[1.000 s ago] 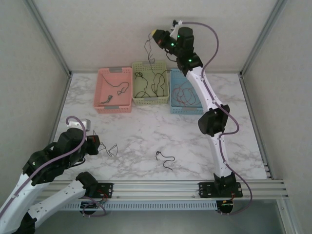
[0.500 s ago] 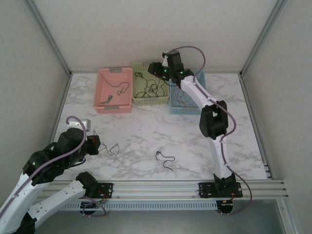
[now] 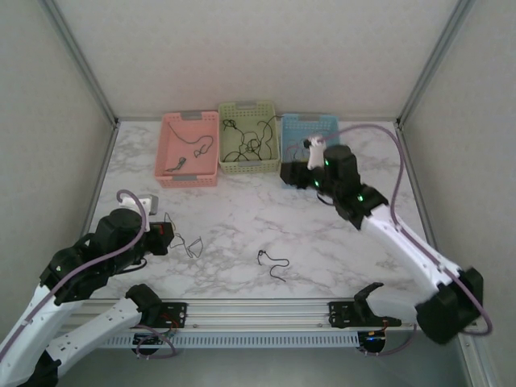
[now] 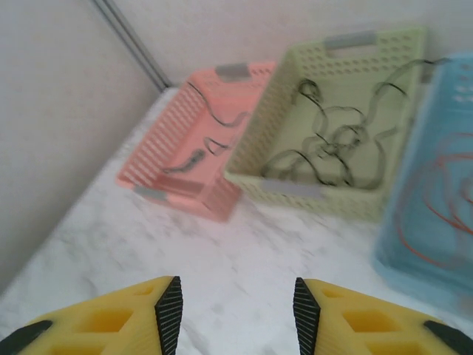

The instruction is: Untangle the cables

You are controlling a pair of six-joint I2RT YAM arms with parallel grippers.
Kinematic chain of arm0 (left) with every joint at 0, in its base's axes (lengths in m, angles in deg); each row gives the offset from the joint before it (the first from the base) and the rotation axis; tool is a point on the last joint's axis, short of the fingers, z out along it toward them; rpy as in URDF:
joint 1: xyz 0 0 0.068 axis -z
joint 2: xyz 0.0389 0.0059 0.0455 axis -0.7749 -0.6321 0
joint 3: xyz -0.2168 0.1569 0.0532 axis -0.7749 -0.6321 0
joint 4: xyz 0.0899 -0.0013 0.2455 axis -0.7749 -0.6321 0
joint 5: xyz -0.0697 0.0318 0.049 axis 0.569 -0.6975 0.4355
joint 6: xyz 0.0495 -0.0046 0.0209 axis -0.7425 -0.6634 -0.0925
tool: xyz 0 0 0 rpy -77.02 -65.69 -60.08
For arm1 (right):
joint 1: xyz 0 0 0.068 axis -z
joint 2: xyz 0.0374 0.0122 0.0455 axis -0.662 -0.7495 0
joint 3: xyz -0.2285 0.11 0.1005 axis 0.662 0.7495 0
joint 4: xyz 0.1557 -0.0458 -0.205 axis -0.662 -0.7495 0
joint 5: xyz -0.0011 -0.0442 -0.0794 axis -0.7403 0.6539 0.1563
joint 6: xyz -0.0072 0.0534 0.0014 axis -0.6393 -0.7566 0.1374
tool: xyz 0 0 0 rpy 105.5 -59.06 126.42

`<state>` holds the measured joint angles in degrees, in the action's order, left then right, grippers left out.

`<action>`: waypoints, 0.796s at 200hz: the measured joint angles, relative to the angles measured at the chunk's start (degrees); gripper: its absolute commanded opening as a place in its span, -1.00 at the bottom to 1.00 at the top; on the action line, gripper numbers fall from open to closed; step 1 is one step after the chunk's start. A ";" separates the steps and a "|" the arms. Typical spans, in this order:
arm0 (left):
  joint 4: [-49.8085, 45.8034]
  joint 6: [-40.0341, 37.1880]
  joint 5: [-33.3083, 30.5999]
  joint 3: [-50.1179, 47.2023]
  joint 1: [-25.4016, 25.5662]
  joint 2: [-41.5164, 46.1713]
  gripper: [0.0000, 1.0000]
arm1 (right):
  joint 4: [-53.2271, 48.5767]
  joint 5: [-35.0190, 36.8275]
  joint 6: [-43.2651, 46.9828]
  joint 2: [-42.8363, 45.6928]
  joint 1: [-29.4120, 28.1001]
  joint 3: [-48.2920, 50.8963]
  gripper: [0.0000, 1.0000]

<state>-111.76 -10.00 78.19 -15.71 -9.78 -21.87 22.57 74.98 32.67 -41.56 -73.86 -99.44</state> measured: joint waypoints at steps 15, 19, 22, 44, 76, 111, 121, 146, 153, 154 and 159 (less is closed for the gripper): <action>1.88 -0.61 1.99 0.48 0.00 -1.64 -1.00 | -0.46 2.56 1.42 6.10 0.00 8.76 -0.07; 2.29 -0.72 2.40 0.81 0.00 -2.36 -1.00 | -0.79 3.19 1.57 7.80 0.00 11.23 -0.07; 2.67 -0.83 2.75 1.27 0.00 -3.15 -1.00 | -0.76 3.58 1.68 8.74 0.00 12.79 -0.06; 5.22 -1.92 4.13 6.21 0.00 -10.58 -1.00 | -0.70 6.25 1.29 16.37 0.00 23.34 -0.08; 9.66 -4.02 4.46 17.79 -0.04 -25.00 -1.00 | 0.28 9.33 0.09 24.85 0.00 31.93 -0.09; 12.70 -6.29 5.49 31.17 -1.25 -39.01 -1.00 | 0.57 13.31 -1.88 29.97 0.00 33.90 -0.08; 13.18 -7.06 5.75 35.47 -2.21 -42.99 -1.00 | 0.48 14.64 -2.51 30.36 0.17 33.90 -0.09; 13.51 -8.61 6.14 46.75 -5.44 -52.48 -1.00 | 0.33 16.33 -3.56 30.23 0.55 33.92 -0.09; 13.42 -8.94 6.32 49.99 -6.51 -55.21 -1.00 | 0.33 16.48 -3.69 30.12 0.66 33.94 -0.09; 13.33 -8.98 6.36 50.69 -6.78 -55.84 -1.00 | 0.33 16.48 -3.74 30.08 0.66 33.94 -0.10; 13.38 -9.11 6.54 52.74 -7.41 -57.55 -1.00 | 0.33 16.55 -3.87 30.01 0.72 33.94 -0.10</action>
<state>-98.38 -19.11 84.73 37.03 -17.19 -79.42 22.90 91.52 28.80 -11.55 -73.14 -65.49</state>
